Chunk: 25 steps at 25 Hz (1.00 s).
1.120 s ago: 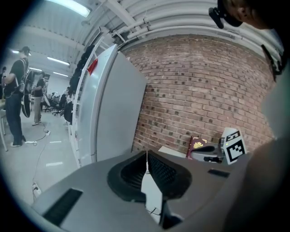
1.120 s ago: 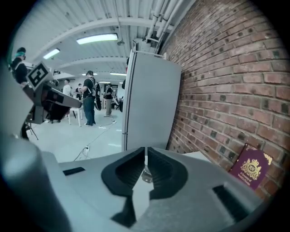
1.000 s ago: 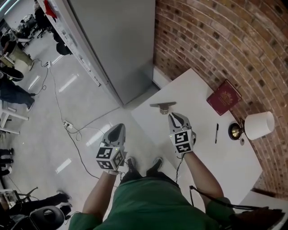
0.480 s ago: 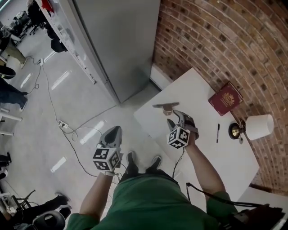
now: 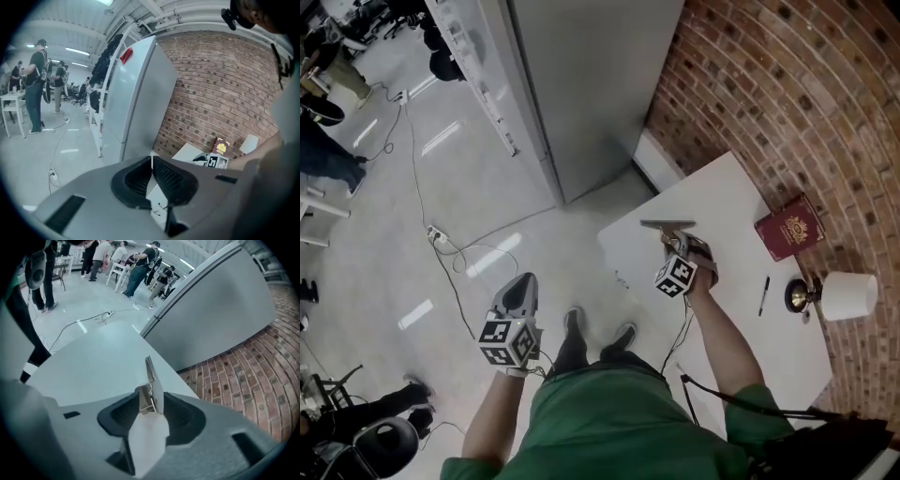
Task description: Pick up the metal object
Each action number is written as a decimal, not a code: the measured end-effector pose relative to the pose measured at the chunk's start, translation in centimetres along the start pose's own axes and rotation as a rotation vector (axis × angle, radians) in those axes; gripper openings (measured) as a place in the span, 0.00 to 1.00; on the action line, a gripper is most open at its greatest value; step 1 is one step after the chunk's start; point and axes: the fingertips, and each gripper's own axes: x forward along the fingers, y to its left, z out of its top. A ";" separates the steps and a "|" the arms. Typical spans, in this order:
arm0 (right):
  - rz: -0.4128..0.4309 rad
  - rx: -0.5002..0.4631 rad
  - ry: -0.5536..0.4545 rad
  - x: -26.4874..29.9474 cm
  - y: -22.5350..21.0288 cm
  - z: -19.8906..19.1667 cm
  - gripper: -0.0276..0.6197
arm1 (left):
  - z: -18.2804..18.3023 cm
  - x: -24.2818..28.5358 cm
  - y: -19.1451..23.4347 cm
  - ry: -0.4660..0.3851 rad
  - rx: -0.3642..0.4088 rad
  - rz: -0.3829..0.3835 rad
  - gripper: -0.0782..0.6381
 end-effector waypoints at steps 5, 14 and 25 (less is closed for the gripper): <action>-0.069 -0.142 0.022 1.3 -0.6 0.9 0.14 | -0.6 -0.9 1.6 0.000 -0.027 0.048 0.13; -0.079 -0.193 0.033 0.2 -0.7 1.1 0.08 | 0.6 0.2 -0.4 -0.017 -0.019 0.001 0.13; -0.095 0.053 -0.023 -3.4 -2.2 -0.5 0.07 | 1.7 2.0 -3.4 -0.008 0.020 -0.091 0.13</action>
